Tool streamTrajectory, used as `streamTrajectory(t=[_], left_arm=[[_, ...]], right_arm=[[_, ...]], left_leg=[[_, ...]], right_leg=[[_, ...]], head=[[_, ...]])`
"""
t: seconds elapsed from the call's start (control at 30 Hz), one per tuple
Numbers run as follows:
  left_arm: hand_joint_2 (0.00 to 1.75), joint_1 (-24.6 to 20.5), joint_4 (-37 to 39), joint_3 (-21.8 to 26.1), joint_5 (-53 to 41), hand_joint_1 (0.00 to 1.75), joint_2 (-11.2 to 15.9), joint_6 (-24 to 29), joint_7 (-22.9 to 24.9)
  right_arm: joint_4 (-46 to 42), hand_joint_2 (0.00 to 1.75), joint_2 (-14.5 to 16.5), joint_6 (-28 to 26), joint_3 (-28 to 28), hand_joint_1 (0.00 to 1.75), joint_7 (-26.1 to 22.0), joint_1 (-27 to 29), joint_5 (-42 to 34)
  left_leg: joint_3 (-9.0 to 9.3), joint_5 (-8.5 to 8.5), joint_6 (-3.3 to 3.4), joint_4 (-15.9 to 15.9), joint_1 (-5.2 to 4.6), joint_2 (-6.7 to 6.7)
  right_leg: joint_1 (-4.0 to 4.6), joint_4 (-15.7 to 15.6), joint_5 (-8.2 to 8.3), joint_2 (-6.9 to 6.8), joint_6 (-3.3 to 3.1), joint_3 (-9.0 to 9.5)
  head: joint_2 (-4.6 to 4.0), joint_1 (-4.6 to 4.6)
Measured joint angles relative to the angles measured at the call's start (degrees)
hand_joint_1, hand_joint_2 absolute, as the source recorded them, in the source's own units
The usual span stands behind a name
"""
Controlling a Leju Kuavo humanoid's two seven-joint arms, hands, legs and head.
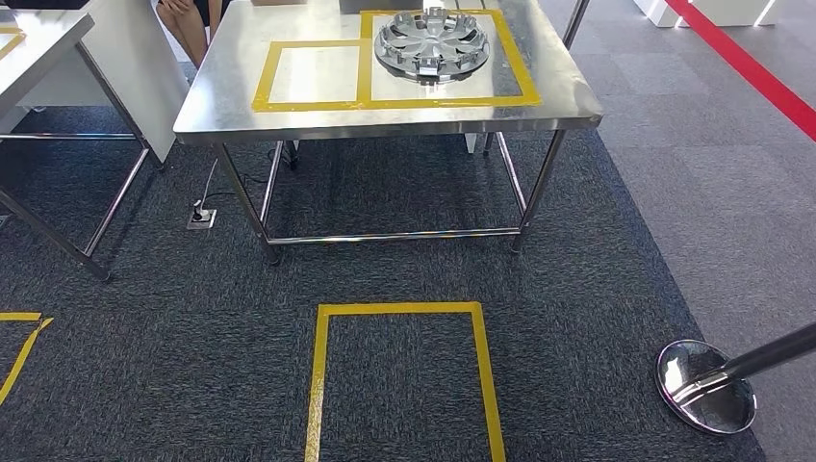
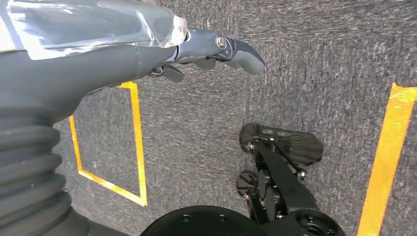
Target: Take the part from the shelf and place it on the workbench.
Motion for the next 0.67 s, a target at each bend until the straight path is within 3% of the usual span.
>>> streamTrajectory(t=[0.67], left_arm=[[0.0,4.57,-4.48,-27.55,25.98,0.0,2.08,3.2,7.24]], right_arm=[[-4.04,0.0,0.0,-1.83,13.48,0.0,2.42,3.88,-12.18]], left_leg=[[-0.13,0.04,-0.04,0.0,0.03,0.01]], right_leg=[[0.03,0.03,0.0,0.0,-0.01,-0.13]], head=[[0.0,-0.01]])
